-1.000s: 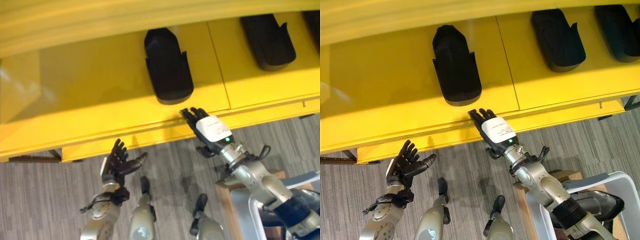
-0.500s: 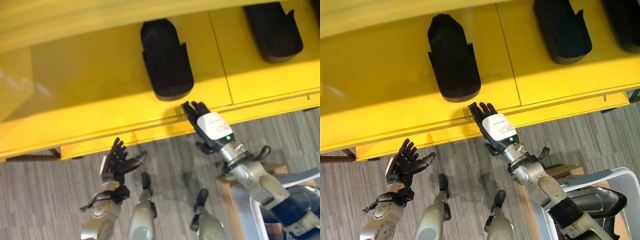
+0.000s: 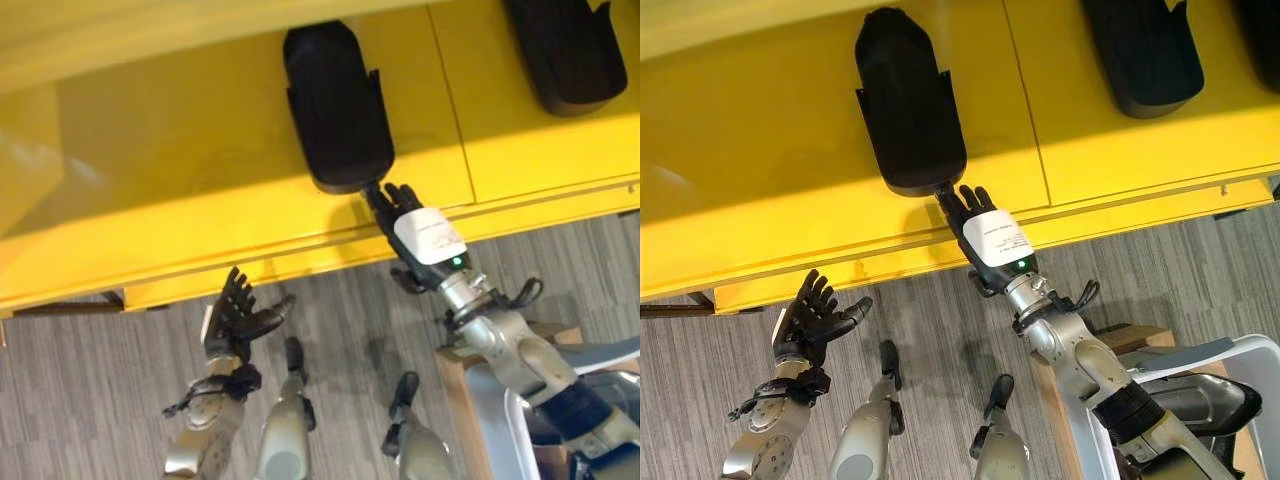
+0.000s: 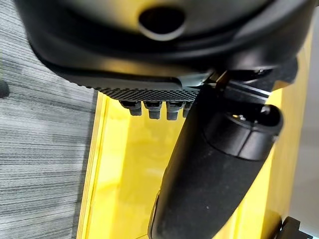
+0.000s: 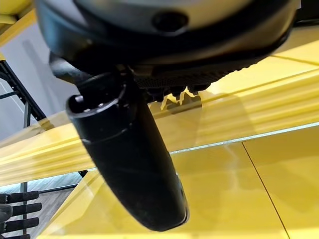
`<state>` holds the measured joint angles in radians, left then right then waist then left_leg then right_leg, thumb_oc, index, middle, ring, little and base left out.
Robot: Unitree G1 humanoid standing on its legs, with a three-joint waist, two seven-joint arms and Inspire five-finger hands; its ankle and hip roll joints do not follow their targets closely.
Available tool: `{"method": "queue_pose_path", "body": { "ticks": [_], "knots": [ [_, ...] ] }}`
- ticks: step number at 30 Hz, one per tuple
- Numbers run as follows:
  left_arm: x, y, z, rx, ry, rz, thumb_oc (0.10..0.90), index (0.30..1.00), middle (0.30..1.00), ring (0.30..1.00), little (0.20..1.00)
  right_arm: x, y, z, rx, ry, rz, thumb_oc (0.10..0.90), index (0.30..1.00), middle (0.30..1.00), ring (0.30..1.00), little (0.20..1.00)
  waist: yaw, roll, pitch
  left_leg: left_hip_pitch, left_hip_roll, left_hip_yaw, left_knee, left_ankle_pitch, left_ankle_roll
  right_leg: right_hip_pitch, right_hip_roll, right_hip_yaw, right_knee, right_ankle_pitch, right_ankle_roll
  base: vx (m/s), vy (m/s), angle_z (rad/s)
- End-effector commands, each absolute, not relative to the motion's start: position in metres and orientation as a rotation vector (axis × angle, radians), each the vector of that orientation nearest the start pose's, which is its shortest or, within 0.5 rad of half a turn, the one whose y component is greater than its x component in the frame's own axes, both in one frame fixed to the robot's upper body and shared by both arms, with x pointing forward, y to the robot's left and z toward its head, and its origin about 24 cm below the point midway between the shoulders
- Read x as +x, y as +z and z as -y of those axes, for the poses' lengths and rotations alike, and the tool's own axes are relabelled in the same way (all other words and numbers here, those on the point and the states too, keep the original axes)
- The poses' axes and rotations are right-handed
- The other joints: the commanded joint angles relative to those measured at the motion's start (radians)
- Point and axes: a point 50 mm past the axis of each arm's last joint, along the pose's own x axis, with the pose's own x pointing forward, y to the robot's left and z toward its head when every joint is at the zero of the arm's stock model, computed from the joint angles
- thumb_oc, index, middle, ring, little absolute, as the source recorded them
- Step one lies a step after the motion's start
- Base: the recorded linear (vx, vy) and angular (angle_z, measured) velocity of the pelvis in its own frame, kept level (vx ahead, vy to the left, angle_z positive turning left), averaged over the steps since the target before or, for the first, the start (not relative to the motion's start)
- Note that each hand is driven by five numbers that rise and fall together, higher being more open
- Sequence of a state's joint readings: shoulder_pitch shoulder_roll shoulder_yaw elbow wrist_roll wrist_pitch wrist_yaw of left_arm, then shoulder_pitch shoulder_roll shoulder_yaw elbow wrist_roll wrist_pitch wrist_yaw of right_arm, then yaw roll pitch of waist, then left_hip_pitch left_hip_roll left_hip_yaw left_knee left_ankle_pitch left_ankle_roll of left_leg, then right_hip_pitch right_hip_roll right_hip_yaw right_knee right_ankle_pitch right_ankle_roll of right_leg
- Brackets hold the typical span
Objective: Move parts from the plastic box to the shelf.
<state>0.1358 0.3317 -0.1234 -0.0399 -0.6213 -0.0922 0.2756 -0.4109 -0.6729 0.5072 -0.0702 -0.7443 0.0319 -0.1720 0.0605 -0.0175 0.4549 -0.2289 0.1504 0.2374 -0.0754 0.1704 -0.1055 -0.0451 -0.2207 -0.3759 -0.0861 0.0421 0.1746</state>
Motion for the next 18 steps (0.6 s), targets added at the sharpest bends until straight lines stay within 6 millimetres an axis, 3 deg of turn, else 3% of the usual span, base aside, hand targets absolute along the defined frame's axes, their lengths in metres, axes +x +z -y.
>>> {"method": "queue_pose_path", "body": {
  "ticks": [1, 18],
  "knots": [
    [0.2264, 0.0620, -0.2077, -0.314, 0.218, 0.116, 0.900, 1.000, 1.000, 1.000, 1.000, 0.3050, 0.1790, 0.1184, -1.423, 0.142, 0.780, 0.900, 1.000, 1.000, 1.000, 1.000, 0.012, -0.029, 0.009, 0.022, -0.044, -0.023, -0.012, -0.043, 0.008, -0.080, -0.024, 0.012, 0.027, 0.026, -0.003, 0.00, 0.000, 0.00],
    [0.2281, 0.0625, -0.2057, -0.325, 0.223, 0.120, 0.900, 1.000, 1.000, 1.000, 1.000, 0.3117, 0.1880, 0.1124, -1.419, 0.114, 0.803, 0.900, 1.000, 1.000, 1.000, 1.000, 0.028, -0.032, 0.018, 0.013, -0.062, -0.032, -0.012, -0.050, 0.016, -0.084, -0.046, 0.002, 0.032, 0.033, 0.002, 0.00, 0.005, 0.03]
  ]
}}
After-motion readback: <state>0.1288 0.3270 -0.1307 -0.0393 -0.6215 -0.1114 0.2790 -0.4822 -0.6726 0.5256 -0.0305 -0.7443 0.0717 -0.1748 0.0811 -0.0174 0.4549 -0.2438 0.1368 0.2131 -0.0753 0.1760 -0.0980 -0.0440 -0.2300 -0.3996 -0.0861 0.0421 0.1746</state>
